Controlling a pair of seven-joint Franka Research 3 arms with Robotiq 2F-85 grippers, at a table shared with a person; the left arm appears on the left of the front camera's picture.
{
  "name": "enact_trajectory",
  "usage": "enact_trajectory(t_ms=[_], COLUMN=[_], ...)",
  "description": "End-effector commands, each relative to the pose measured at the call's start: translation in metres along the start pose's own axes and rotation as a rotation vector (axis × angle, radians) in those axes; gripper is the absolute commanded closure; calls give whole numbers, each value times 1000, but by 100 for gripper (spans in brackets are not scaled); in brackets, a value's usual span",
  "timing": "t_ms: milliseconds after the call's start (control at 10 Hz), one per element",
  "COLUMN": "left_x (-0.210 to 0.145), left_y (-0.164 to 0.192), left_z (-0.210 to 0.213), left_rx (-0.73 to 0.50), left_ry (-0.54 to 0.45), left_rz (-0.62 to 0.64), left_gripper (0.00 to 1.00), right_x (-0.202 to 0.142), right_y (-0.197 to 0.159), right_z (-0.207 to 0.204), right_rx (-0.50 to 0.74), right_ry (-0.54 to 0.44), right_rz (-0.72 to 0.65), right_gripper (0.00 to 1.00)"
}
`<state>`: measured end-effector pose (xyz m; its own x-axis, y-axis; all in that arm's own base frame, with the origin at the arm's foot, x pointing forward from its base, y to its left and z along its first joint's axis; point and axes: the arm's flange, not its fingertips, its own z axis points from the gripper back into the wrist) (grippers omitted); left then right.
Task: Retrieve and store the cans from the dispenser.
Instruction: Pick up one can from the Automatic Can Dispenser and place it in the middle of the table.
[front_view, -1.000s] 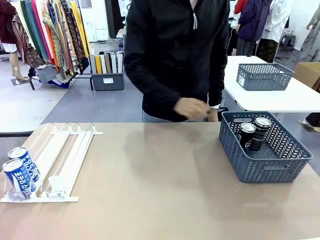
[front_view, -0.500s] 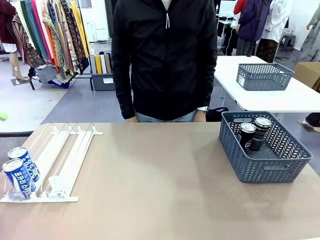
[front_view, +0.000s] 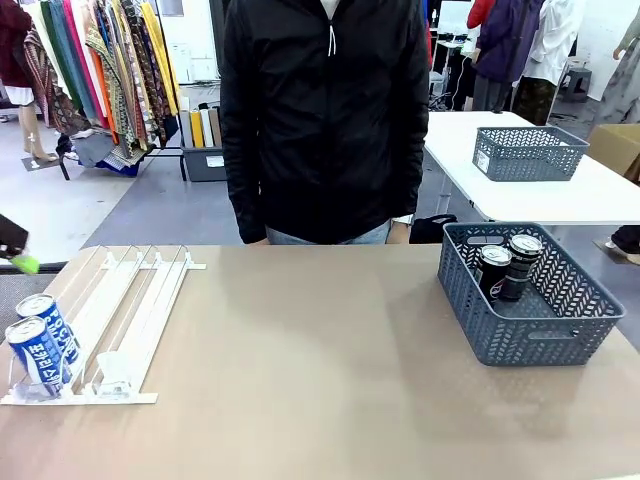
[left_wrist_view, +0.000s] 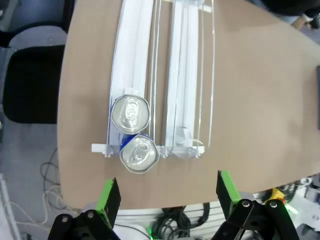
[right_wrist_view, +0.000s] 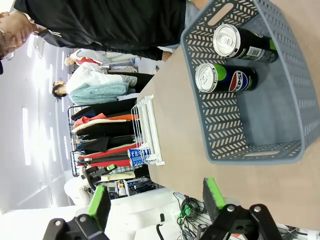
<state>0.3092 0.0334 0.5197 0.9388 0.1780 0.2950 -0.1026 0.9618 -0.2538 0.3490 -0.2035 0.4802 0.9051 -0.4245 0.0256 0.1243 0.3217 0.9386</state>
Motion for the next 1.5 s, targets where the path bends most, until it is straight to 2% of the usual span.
enact_trajectory(t_ms=[0, 400, 500, 800, 1400], left_x=[-27, -43, -44, -55, -61], left_y=[2, 11, 13, 17, 22], left_z=[-44, -78, -86, -107, -136], left_rx=[47, 149, 112, 121, 129], left_ry=[51, 186, 216, 293, 339], left_rz=[17, 56, 67, 70, 70], left_gripper=[0, 0, 0, 0, 0], right_x=[0, 0, 0, 0, 0], right_y=[2, 2, 2, 2, 2], right_z=[2, 2, 2, 2, 2], right_rx=[4, 4, 4, 4, 4], right_ry=[5, 5, 5, 5, 5], right_rz=[14, 14, 14, 14, 14], right_gripper=[0, 0, 0, 0, 0])
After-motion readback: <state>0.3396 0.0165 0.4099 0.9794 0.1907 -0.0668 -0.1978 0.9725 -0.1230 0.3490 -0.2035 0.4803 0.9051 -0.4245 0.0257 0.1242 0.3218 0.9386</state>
